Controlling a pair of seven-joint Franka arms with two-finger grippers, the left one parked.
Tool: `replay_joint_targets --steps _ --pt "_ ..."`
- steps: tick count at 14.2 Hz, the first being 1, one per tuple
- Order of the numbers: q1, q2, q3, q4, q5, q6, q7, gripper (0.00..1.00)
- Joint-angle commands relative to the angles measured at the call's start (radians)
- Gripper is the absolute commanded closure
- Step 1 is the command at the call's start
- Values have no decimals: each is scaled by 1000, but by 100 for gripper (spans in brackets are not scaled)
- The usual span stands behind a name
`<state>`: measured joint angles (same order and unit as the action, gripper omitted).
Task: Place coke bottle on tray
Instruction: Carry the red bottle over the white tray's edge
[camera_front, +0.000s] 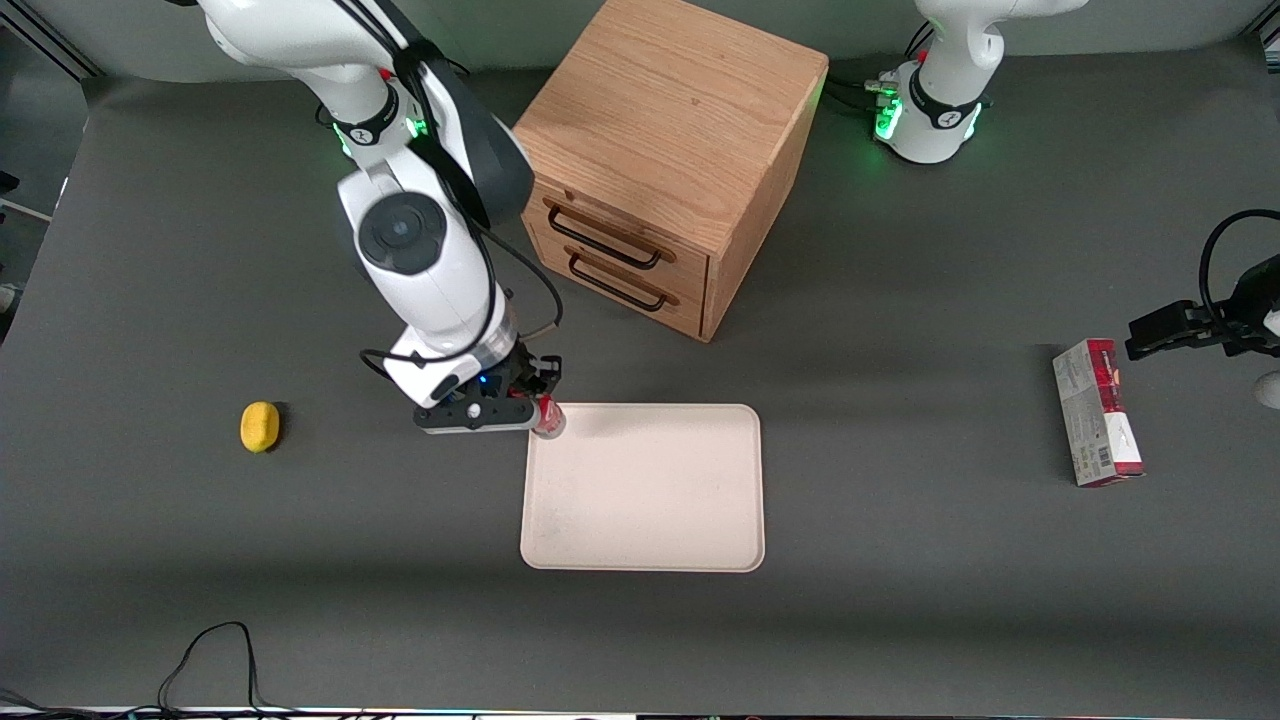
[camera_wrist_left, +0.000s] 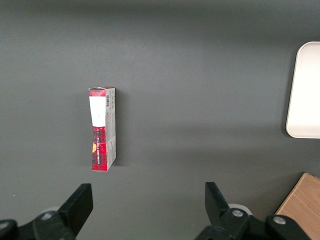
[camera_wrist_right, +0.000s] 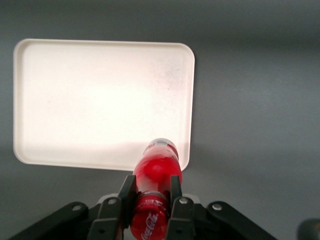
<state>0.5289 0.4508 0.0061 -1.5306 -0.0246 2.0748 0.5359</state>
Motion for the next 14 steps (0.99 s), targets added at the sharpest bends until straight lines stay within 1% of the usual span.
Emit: replay_joint_targets --steps 1,5,10,12,14 --pt "6 -8 -1 -104 -3 112 19 69" --pt "8 32 -3 -111 -3 142 19 69" --pt "6 45 -3 -105 -6 151 21 69" --pt "-1 64 -3 -74 -31 160 21 69" --pt "-6 103 -3 -5 -37 162 19 69"
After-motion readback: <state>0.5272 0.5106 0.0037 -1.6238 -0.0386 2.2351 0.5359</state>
